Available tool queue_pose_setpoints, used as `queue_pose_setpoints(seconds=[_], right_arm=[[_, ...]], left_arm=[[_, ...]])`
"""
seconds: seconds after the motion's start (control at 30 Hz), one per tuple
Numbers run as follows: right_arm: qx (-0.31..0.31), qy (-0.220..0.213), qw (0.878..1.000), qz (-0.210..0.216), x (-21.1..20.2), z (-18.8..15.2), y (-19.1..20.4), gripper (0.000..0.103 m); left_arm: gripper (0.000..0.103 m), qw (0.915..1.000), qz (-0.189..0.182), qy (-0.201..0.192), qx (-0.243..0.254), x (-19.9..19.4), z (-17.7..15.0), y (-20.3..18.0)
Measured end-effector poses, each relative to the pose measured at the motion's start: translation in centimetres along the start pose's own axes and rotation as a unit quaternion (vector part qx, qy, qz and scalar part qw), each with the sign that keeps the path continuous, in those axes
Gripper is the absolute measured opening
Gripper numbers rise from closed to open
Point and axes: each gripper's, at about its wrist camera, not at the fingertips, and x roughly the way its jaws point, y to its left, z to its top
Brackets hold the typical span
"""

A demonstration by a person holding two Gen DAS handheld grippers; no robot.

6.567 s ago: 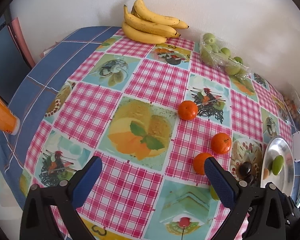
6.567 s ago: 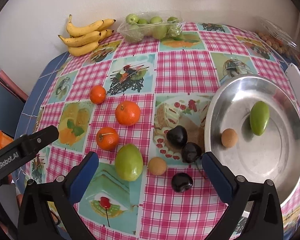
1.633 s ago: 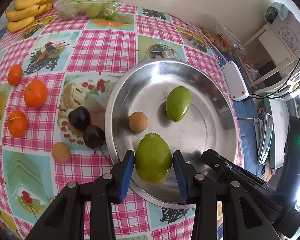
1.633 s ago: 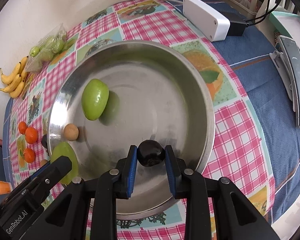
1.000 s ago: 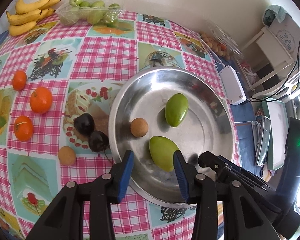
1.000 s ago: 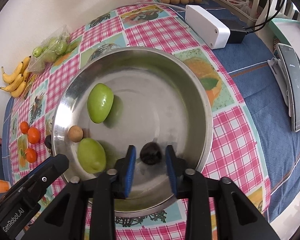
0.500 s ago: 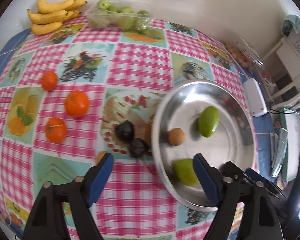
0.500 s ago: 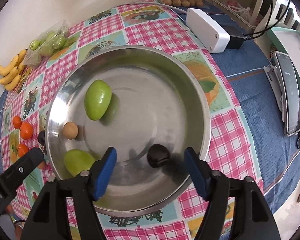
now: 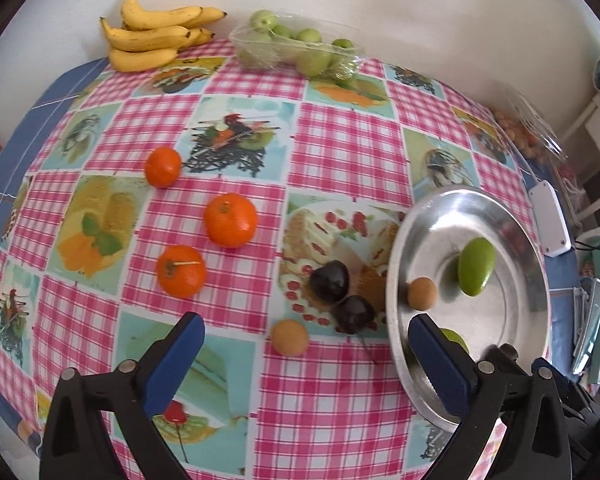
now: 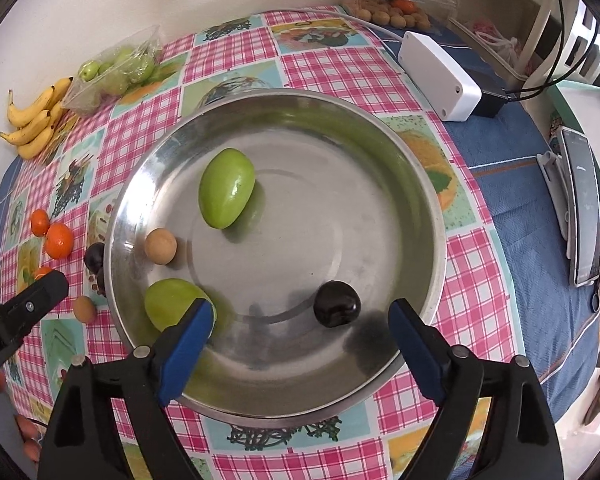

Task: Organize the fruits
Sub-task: 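Withdraw both open grippers up and away from the bowl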

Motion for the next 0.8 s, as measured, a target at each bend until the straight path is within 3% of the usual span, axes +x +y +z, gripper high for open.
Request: queue_pose_setpoints(seconds=[0.13,0.47,0.8], right_arm=[[0.003,-0.003,1.0,0.007,-0.1,-0.2,0.0,0.103],[-0.011,-0.022,0.999,0.021,-0.3,-0.6,1.3,0.103],[-0.015,-0.029,0.999,0.007,0.0,-1.0,2.0,0.103]], left_arm=[[0.103,0.9995,0.027,-0.011,0.008,-0.3,0.0,0.6],[0.103,0.9988,0.037,-0.029,0.015,-0.8,0.0,1.6],[0.103,0.9982,0.049,-0.02,0.029,-0.8,0.4,2.8]])
